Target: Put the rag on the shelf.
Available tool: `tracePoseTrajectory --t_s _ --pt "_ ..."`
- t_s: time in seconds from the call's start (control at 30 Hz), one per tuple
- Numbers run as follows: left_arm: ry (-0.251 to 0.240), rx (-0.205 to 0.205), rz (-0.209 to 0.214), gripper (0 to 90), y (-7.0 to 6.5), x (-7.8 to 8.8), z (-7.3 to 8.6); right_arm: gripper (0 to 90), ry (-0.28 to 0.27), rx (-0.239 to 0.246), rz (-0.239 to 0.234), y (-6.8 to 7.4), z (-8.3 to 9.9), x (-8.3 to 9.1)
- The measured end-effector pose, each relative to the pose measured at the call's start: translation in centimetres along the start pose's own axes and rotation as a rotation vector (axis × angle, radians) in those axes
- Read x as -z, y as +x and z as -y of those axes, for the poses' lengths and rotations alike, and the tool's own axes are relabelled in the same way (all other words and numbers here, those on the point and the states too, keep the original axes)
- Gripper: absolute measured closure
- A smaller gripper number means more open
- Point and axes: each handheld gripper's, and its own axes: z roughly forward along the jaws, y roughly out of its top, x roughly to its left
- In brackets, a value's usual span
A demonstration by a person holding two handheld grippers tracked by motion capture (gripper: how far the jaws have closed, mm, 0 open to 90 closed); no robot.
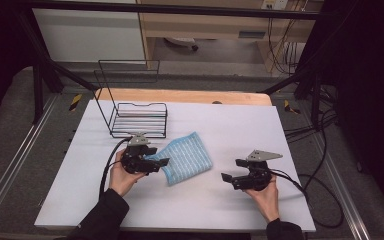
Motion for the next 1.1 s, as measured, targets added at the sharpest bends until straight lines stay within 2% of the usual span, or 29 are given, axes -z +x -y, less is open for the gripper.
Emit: tracePoseTrajectory --t_s 0.07,0.1,0.13,0.23,0.3,0.33,0.37,0.43,0.5,0.63,0.7,0.87,1.0,1.1 --pt "0.043 -0.020 -0.068 35.2 1.1 -0.9 0.2 21.7 -0.004 -0.028 0.016 0.5 -0.5 -1.0" --pt "0.043 -0.020 -0.068 36.2 1.1 -0.9 0.2 23.2 -0.002 -0.028 0.021 0.5 -0.6 -1.2" --pt "0.081 -0.028 -0.096 37.6 1.9 -1.9 0.4 24.7 -0.003 -0.045 0.018 0.7 -0.8 -1.7" --pt "0.107 -0.026 -0.105 41.8 2.3 -2.9 0.6 28.8 0.007 -0.044 0.025 0.9 -1.0 -2.5" --pt "0.115 -0.034 -0.114 48.8 2.7 -3.6 0.8 34.0 0.030 -0.042 0.046 1.4 -1.5 -3.8" --pt "0.114 -0.029 -0.111 48.8 2.8 -3.9 0.8 34.0 0.030 -0.042 0.046 1.4 -1.5 -3.8" --pt "0.109 -0.010 -0.088 53.2 3.1 -4.4 0.9 39.5 0.036 -0.041 0.065 1.6 -1.6 -4.6" --pt "0.114 -0.006 -0.079 54.7 3.1 -4.7 1.0 41.8 0.036 -0.051 0.070 1.6 -1.7 -5.0" --pt "0.131 -0.017 -0.080 57.0 2.9 -5.4 1.2 46.1 0.052 -0.075 0.084 1.6 -1.6 -6.0" --pt "0.126 -0.002 -0.076 59.4 2.9 -5.6 1.2 52.7 0.071 -0.067 0.111 1.3 -1.4 -6.6" --pt "0.123 -0.011 -0.076 60.4 2.9 -5.7 1.2 55.8 0.069 -0.071 0.106 1.3 -1.4 -6.8" --pt "0.128 -0.004 -0.072 62.9 3.0 -5.7 1.2 61.7 0.083 -0.089 0.092 1.1 -1.3 -7.3" --pt "0.139 0.011 -0.076 71.4 3.0 -5.8 1.0 71.0 0.093 -0.097 0.077 1.3 -1.2 -7.8" --pt "0.145 0.027 -0.053 80.5 3.0 -5.8 0.9 75.6 0.100 -0.091 0.080 1.5 -1.3 -8.0"
